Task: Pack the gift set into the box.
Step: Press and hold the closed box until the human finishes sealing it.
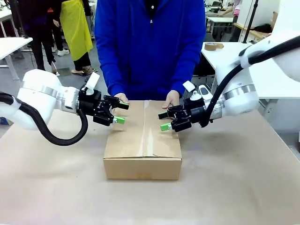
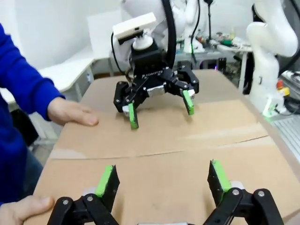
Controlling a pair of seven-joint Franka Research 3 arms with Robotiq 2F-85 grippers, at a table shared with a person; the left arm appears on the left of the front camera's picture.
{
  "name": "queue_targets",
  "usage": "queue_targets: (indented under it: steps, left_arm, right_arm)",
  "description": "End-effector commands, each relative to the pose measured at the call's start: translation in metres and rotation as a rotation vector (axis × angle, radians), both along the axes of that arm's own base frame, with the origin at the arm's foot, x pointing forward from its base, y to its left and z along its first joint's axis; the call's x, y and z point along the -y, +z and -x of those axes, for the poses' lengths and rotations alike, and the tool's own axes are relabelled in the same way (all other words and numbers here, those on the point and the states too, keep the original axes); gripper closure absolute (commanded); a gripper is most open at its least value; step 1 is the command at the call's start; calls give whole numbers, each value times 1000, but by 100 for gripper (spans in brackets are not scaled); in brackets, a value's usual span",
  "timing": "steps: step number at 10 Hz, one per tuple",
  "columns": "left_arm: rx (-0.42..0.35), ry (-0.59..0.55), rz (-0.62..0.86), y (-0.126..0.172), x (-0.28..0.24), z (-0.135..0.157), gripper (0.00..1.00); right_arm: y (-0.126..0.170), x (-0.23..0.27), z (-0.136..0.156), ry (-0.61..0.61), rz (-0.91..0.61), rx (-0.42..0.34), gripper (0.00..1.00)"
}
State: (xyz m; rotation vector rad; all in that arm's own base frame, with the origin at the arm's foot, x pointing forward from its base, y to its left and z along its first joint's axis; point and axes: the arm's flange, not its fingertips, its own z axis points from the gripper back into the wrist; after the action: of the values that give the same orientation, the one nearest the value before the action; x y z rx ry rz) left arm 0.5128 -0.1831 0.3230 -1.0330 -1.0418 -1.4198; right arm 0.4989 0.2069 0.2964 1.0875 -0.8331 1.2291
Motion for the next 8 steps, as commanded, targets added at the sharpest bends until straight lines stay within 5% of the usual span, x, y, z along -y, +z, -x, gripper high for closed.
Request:
queue_targets:
  steps: [1, 6, 7, 8]
  left_arm:
    - [-12, 25, -74, -2, 11, -2, 0]
    - [-29, 80, -200, -20, 2, -9, 0]
    - [-49, 134, -206, -15, 1, -12, 0]
    - [-16, 60, -138, -13, 6, -6, 0]
  right_arm:
    - [-7, -14, 0, 6, 8, 71, 0]
    - [-18, -1, 1, 41, 11, -7, 0]
    - [-3, -5, 1, 6, 16, 35, 0]
    - [-3, -5, 1, 6, 16, 35, 0]
